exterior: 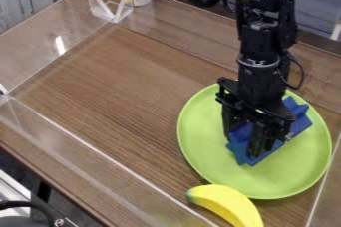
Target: Put the blue object in the green plate
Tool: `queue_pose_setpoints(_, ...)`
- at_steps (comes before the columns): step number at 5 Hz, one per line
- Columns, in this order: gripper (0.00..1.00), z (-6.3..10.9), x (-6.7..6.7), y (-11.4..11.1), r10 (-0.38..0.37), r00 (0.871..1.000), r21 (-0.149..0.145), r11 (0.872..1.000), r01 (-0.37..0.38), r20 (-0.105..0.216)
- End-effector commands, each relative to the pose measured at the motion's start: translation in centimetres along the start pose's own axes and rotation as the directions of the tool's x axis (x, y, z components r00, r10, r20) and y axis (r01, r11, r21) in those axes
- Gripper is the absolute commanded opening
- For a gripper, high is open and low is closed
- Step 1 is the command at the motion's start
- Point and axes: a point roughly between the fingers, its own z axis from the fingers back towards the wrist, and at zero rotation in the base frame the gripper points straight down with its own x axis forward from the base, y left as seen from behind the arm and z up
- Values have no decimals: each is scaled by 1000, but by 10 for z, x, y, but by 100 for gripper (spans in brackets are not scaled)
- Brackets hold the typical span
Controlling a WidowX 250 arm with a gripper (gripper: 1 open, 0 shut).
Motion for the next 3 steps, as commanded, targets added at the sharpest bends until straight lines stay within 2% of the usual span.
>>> queue_pose_setpoints(1,0,-1,0,5,8,1000,5,1000,-8,0)
queue_pose_setpoints(3,0,-4,-1,7,9,1000,3,1000,-9,-14)
